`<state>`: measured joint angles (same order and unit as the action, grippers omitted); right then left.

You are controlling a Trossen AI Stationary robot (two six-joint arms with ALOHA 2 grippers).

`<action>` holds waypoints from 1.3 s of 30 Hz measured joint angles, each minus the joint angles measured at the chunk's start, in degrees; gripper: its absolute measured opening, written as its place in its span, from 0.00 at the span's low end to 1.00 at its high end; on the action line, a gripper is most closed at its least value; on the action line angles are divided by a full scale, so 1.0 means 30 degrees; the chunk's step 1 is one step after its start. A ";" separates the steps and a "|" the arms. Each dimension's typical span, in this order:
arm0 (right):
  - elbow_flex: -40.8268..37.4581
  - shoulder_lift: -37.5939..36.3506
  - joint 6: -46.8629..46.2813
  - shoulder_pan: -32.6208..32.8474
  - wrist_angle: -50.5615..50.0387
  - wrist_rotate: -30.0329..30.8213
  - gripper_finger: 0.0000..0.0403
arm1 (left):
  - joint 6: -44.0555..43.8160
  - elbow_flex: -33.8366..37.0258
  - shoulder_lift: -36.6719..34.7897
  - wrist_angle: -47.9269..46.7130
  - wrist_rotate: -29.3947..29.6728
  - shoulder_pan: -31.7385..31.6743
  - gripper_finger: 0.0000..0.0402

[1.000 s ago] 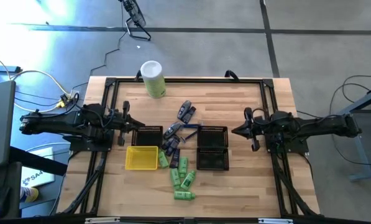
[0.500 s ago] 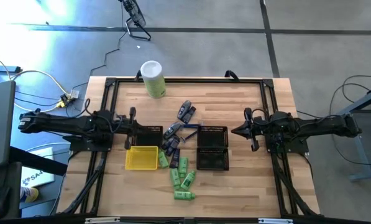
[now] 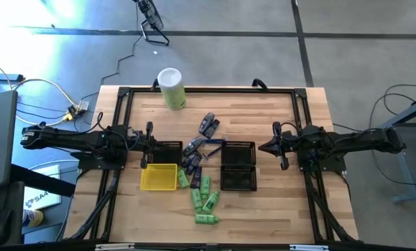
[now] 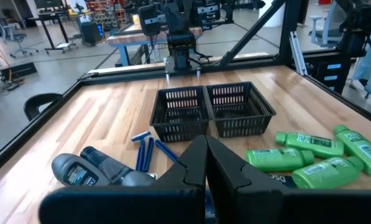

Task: Pick & Place Travel size toiletries
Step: Put the bottom gray deodorant bottle into the top left black bin

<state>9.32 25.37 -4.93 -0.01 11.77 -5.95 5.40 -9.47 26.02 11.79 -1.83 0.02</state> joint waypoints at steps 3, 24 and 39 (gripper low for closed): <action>0.0000 0.0192 0.0006 0.0000 0.0121 0.0004 0.00 | 0.0002 -0.0002 0.0000 -0.0130 0.0000 0.0006 0.00; 0.0007 0.0239 0.0073 0.0007 0.0785 -0.0047 0.00 | 0.0118 -0.0016 0.0000 -0.0140 0.0444 -0.0002 0.00; 0.0015 0.0239 -0.2718 0.0007 0.1887 -0.0163 0.00 | 0.0111 -0.0031 0.0000 0.0209 0.0517 -0.0002 0.00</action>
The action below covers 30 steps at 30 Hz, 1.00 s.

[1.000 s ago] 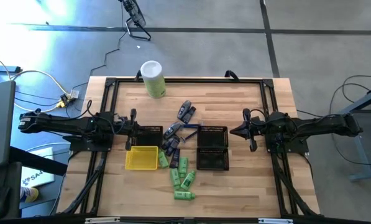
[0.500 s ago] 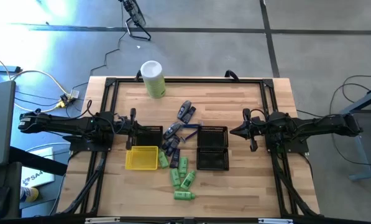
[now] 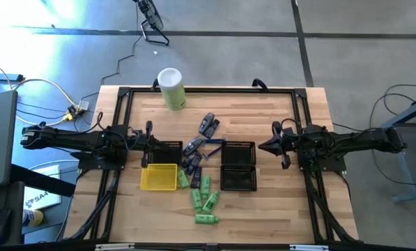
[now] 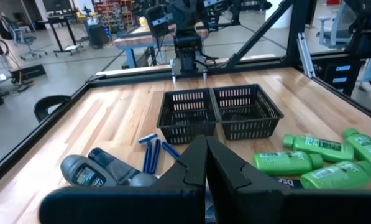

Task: Pick & Place Travel size toiletries
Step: Put the bottom gray deodorant bottle into the top left black bin

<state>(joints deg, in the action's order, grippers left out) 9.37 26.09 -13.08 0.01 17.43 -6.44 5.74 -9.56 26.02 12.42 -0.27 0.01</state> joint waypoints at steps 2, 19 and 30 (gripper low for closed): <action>0.0000 0.0007 0.0293 0.0000 -0.0022 0.0007 0.00 | -0.0003 -0.0007 0.0000 -0.0092 -0.0007 0.0000 0.00; 0.0000 0.0109 0.0450 0.0000 -0.0022 0.1617 0.00 | -0.3866 -0.0007 0.0003 0.1254 0.0713 0.0000 0.00; 0.0000 0.0109 0.1443 -0.0007 -0.0022 0.1171 0.01 | -0.5247 -0.0015 0.1136 0.3015 0.1938 0.0000 0.00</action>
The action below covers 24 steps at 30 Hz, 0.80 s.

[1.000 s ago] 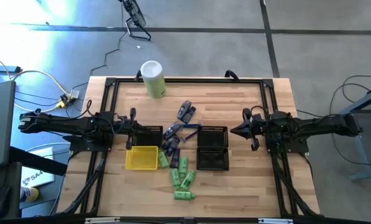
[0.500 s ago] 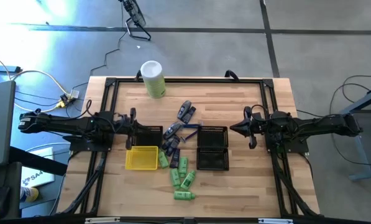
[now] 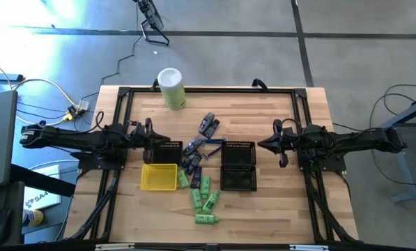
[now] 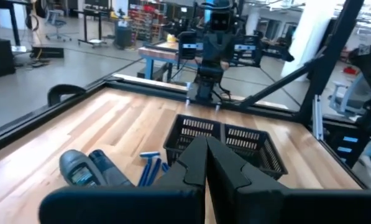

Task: Pick & Place Travel size toiletries
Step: Put the bottom gray deodorant bottle into the top left black bin

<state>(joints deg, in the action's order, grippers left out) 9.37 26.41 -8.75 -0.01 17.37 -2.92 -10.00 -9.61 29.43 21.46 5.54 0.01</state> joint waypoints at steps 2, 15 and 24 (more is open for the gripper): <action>0.0000 0.0000 0.0175 0.0005 0.0000 -0.0188 0.01 | -0.0303 0.0000 0.0434 0.0339 0.0003 0.0000 0.00; 0.0000 0.0007 0.2433 0.0003 -0.0194 -0.0157 0.01 | -0.0619 -0.2858 0.5357 0.0064 0.1019 0.0007 0.00; 0.0000 0.0000 0.3016 0.0000 -0.0168 -0.0002 0.01 | -0.1622 -0.6607 0.9396 -0.4166 0.1515 0.0002 0.00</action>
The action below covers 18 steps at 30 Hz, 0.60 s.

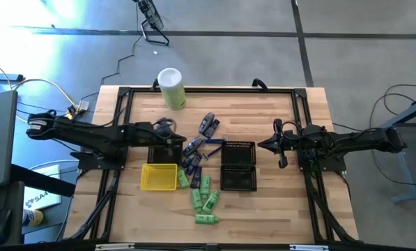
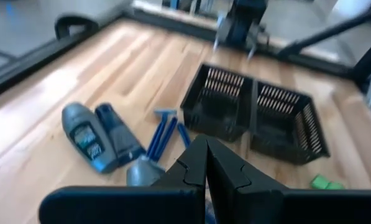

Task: Pick & Place Travel size toiletries
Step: Put the bottom gray deodorant bottle into the top left black bin

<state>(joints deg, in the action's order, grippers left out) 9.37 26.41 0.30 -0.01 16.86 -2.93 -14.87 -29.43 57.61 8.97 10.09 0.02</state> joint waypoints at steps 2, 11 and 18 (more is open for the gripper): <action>0.0000 0.0000 0.0000 0.0000 0.0007 -0.0004 0.01 | -0.0009 -0.1020 0.0691 -0.1270 0.0000 -0.0001 0.00; 0.0000 0.0000 0.0000 0.0001 0.0019 0.0000 0.01 | -0.0833 -0.5139 0.2495 -0.6594 0.0051 -0.0002 0.00; 0.0000 0.0000 0.0000 0.0000 0.0022 -0.0004 0.01 | -0.2225 -0.7183 0.3263 -0.9644 0.0123 -0.0002 0.00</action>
<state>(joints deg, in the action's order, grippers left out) 9.37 26.41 0.30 -0.01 16.93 -2.94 -21.54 -50.98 67.40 -19.97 10.46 0.01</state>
